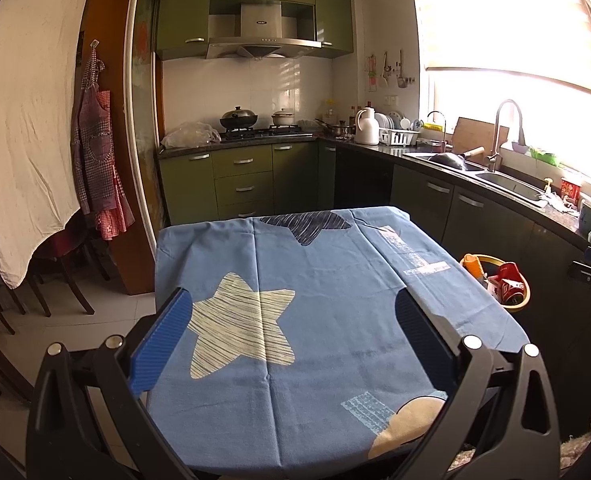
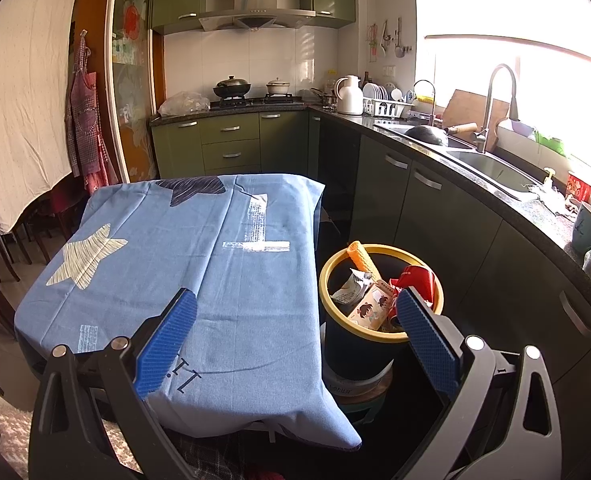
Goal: Collect trash
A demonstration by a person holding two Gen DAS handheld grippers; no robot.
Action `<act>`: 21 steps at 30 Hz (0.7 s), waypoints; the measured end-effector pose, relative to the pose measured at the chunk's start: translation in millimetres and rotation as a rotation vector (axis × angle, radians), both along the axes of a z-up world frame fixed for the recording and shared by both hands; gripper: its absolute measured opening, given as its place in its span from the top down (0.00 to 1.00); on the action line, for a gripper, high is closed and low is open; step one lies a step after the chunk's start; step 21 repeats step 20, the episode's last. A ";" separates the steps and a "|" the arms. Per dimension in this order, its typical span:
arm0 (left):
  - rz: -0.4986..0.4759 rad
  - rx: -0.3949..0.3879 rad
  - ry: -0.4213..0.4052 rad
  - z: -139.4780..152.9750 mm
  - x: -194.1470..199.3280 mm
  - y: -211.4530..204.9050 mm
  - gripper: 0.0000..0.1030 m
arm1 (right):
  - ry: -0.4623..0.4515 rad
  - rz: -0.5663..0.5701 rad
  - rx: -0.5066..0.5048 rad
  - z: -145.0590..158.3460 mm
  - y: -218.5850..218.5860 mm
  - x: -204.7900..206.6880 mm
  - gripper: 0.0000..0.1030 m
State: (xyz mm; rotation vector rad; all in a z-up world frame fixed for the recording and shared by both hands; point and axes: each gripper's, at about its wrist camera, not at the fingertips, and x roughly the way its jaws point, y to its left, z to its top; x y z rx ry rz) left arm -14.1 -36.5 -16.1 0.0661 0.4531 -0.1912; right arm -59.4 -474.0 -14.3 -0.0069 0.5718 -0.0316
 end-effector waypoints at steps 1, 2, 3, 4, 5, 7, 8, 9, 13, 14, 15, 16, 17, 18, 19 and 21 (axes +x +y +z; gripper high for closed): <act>-0.005 -0.002 0.002 -0.5 0.1 -0.4 0.06 | 0.000 0.000 -0.001 -0.3 0.4 0.0 0.04; -0.008 -0.003 0.001 -0.3 0.6 -0.5 0.06 | 0.000 0.000 -0.001 0.2 -0.1 0.0 0.04; -0.007 -0.003 -0.008 -0.1 0.2 -0.9 0.06 | 0.001 0.000 -0.001 -0.7 0.2 0.1 0.04; -0.006 0.000 -0.022 0.1 -1.0 -1.3 0.06 | 0.002 0.000 -0.001 -1.6 0.5 0.1 0.04; -0.005 0.007 -0.037 0.3 -2.4 -2.4 0.06 | 0.004 0.000 -0.001 -2.3 0.7 0.2 0.04; -0.022 0.007 -0.048 0.6 -3.3 -3.9 0.06 | 0.005 -0.001 -0.001 -2.8 0.3 0.4 0.04; -0.030 0.007 -0.051 -0.1 -3.5 -4.8 0.06 | 0.006 0.000 -0.001 -3.7 0.8 0.4 0.04; -0.024 0.016 -0.056 -0.5 -3.1 -5.7 0.06 | 0.007 0.000 0.000 -4.8 0.7 0.8 0.04; 0.001 0.037 -0.034 -3.8 5.3 -4.8 0.06 | 0.016 0.003 0.002 -7.3 0.8 2.9 0.04; 0.013 0.032 -0.014 -5.1 10.2 -2.7 0.06 | 0.019 0.005 0.004 -8.5 1.1 4.4 0.04; 0.015 0.020 0.003 -6.5 15.5 0.3 0.06 | 0.023 0.008 0.007 -9.2 1.1 6.7 0.04; 0.013 0.007 0.012 -8.0 19.5 3.4 0.06 | 0.026 0.011 0.009 -9.8 0.8 9.2 0.04; 0.022 -0.006 0.023 -10.0 25.8 7.2 0.06 | 0.033 0.015 0.013 -11.6 0.7 12.4 0.04; 0.030 -0.014 0.033 -11.5 30.3 10.0 0.06 | 0.041 0.019 0.016 -13.0 0.8 16.7 0.04; 0.032 -0.024 0.052 -14.5 39.1 13.4 0.06 | 0.054 0.026 0.016 -15.1 1.5 22.7 0.04; 0.032 -0.033 0.077 -18.5 50.9 16.7 0.06 | 0.073 0.040 0.012 -18.7 3.5 31.0 0.04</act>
